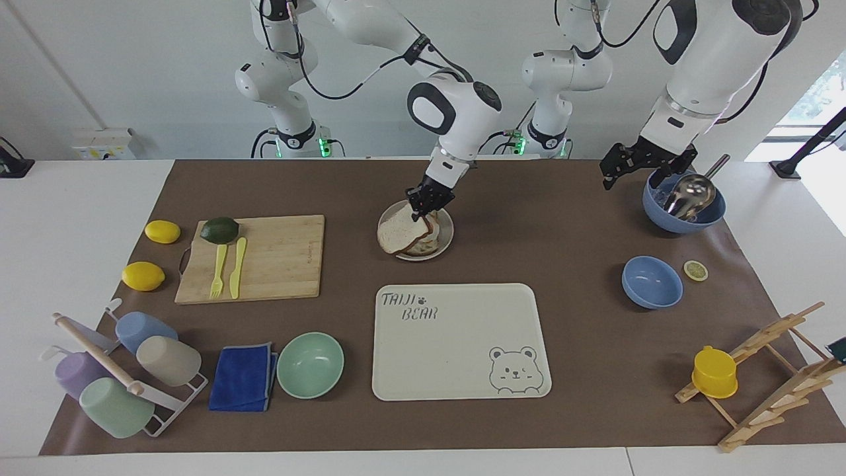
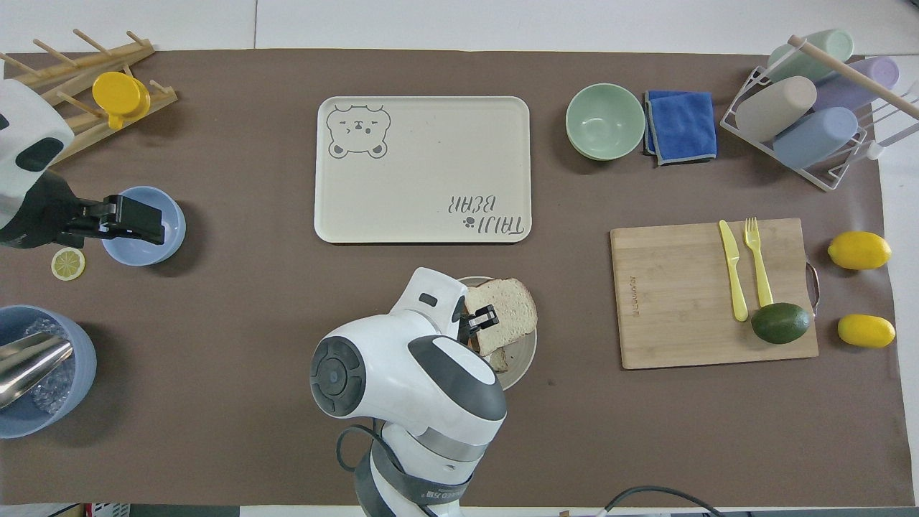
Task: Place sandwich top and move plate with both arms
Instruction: 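Lower the bread slice onto the egg toast and open the right gripper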
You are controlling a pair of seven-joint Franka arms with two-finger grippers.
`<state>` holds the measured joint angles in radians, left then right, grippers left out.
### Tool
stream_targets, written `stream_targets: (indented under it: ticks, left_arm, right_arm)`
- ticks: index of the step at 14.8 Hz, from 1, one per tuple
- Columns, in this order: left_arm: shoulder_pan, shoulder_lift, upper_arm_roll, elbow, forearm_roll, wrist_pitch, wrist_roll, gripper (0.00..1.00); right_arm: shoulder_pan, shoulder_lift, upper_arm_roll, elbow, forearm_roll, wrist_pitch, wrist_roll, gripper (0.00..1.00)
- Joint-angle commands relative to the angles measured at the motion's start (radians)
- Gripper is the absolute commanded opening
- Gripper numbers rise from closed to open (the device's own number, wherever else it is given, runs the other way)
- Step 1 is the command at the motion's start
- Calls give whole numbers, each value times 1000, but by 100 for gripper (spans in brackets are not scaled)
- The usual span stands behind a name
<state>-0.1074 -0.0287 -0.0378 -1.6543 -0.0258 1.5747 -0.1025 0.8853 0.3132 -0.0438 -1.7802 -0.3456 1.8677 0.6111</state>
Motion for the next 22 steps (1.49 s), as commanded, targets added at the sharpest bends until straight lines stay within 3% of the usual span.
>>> stream_targets:
  ticks: [1, 14, 15, 16, 17, 18, 22]
  left_arm:
    - [6, -5, -4, 4, 12, -10, -9, 100]
    - [6, -5, -4, 4, 12, -10, -8, 100]
    - [6, -5, -4, 4, 12, -10, -9, 100]
    - [6, -5, -4, 4, 12, -10, -8, 100]
    - [6, -5, -2, 4, 12, -10, -9, 100]
    - [6, -5, -4, 4, 12, -10, -8, 100]
    - [6, -5, -4, 4, 12, -9, -9, 100]
  right_arm:
    - [0, 10, 2, 15, 31, 15, 16, 0]
    - [8, 7, 10, 1, 68, 21, 27, 0]
    - [3, 9, 10, 2, 88, 25, 27, 11]
    - [3, 9, 10, 1, 105, 33, 24, 29]
    - [0, 9, 10, -4, 109, 36, 12, 61]
    - [0, 9, 10, -10, 111, 41, 7, 100]
    - [-21, -3, 10, 8, 135, 109, 6, 100]
